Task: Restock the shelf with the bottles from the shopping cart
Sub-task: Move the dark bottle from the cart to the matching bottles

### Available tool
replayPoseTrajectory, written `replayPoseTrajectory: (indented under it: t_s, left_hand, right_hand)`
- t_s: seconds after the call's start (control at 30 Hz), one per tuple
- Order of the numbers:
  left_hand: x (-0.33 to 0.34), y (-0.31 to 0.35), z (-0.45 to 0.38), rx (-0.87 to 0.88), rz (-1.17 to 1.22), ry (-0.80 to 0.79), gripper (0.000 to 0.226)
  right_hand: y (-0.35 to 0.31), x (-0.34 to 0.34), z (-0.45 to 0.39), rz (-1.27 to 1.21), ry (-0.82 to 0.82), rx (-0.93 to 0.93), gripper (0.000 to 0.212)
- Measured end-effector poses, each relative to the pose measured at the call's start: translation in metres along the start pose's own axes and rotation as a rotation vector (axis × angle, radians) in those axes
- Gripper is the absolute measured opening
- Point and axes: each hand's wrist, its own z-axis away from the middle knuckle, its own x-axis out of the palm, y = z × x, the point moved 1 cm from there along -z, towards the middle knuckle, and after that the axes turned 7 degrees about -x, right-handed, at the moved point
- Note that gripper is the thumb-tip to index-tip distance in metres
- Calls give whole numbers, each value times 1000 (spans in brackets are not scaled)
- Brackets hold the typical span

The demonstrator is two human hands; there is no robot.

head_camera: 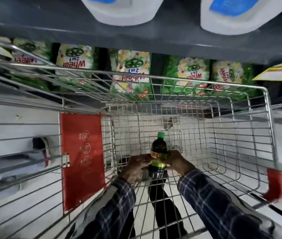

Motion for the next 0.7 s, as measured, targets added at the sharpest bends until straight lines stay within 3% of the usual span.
replayPoseTrajectory:
  t_s: [0.07, 0.17, 0.3, 0.5, 0.7]
  left_hand:
    - [-2, 9, 18, 10, 6, -21, 35]
    - [-2, 34, 54, 73, -30, -46, 38]
    - [0, 77, 114, 203, -98, -74, 35]
    - [12, 149, 244, 492, -138, -83, 39]
    - [38, 214, 402, 890, -168, -66, 47]
  right_hand:
    - [-8, -3, 19, -100, -39, -28, 15]
    - [-22, -5, 57, -143, -109, -135, 14]
    - [-46, -9, 110, -208, -87, -290, 30]
    - [-115, -1, 229, -292, -123, -614, 57]
    - [-198, 0, 360, -236, -185, -1039, 45]
